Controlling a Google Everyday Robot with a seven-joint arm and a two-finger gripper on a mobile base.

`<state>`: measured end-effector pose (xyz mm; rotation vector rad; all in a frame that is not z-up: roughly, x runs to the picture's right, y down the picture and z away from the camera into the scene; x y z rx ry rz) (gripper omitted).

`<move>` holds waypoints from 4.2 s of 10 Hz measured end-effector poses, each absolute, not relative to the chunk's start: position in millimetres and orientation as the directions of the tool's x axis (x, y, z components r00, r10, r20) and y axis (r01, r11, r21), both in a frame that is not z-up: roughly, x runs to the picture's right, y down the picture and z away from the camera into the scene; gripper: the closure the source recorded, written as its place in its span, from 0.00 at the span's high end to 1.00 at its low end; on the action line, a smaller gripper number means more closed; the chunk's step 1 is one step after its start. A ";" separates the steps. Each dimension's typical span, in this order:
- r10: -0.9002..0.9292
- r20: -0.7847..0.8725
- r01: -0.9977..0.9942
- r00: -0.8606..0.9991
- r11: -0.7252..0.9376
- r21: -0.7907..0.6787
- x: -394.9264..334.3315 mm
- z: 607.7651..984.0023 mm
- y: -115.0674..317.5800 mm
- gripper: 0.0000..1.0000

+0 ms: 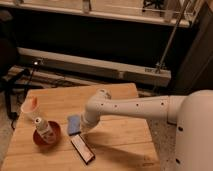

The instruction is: Place the pepper on the white sponge

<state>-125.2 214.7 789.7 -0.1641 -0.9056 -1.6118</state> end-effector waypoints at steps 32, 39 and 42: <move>-0.778 0.275 0.675 -0.565 -0.244 0.697 -306.1 767.6 -21.1 0.80; -0.710 0.304 0.633 -0.635 -0.254 0.731 -350.0 774.4 11.0 0.80; -0.689 0.310 0.614 -0.655 -0.246 0.750 -367.1 777.9 18.9 0.80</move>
